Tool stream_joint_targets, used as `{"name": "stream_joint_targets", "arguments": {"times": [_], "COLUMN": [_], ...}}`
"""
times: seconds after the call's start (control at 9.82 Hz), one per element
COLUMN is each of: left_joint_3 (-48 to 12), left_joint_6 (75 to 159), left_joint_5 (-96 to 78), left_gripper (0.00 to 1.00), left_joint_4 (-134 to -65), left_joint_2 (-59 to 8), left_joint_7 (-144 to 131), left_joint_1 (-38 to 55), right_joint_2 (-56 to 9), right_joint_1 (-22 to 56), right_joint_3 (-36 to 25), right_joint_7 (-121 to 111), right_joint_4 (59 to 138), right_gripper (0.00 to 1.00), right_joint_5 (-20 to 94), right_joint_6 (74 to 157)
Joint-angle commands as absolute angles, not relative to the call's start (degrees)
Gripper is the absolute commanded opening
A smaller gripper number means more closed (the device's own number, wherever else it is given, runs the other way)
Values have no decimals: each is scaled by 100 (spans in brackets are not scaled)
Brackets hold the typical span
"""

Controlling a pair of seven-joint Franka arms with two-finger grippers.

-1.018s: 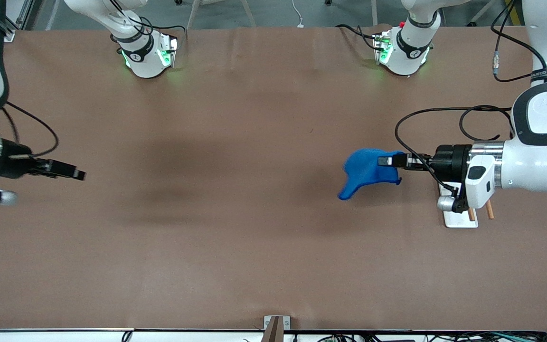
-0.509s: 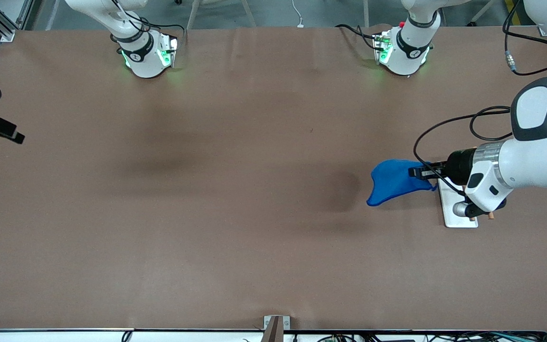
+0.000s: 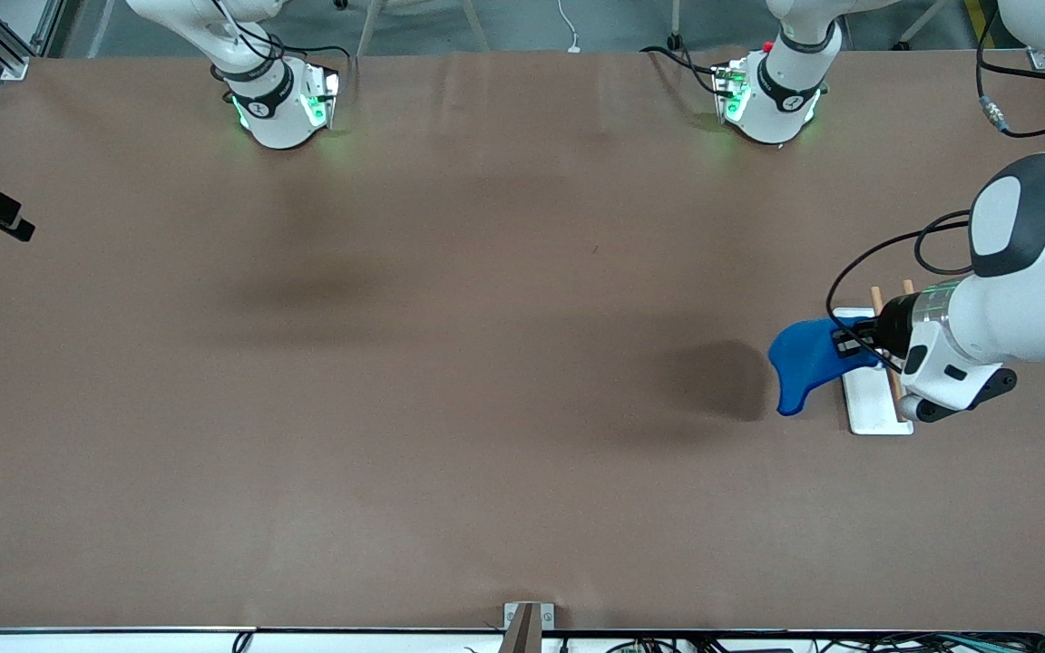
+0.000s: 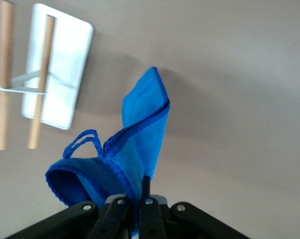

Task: Right arm passes towel to left arm to hang
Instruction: 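Carry the towel with the left gripper while the right gripper retracts, then drape the towel over the wooden dowels with the left gripper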

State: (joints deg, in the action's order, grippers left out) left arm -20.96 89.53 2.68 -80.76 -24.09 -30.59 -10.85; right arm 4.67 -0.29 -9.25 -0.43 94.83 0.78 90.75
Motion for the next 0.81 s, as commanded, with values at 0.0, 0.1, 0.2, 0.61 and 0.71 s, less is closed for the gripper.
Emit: {"name": "stream_joint_targets", "arguments": {"times": [0.0, 0.1, 0.2, 0.61, 0.71], "left_joint_3": [-2092, -2100, -2092, -2101, -2101], "left_joint_6": [8947, 8921, 8903, 8851, 8851], "left_joint_5": [588, 745, 878, 1283, 1422], "left_gripper": [1, 1, 1, 1, 1], "left_joint_4": [-8375, -8393, -8420, -8394, -8394], "left_joint_2": [-2531, -2549, -2558, -2593, -2593], "left_joint_7": [-3042, -3024, -3015, -2568, -2297], "left_joint_1": [-1448, -1607, -1661, -2012, -2108], "right_joint_2": [423, 370, 369, 334, 334], "right_joint_1": [-132, -114, -27, 44, 61], "right_joint_3": [-800, -800, -800, -800, -800], "right_joint_7": [-35, -26, -9, -18, -18], "right_joint_4": [9195, 9150, 9176, 9149, 9149], "right_gripper": [100, 100, 100, 100, 100], "right_joint_5": [44, 44, 44, 35, 35], "right_joint_6": [8791, 8754, 8745, 8780, 8789]}}
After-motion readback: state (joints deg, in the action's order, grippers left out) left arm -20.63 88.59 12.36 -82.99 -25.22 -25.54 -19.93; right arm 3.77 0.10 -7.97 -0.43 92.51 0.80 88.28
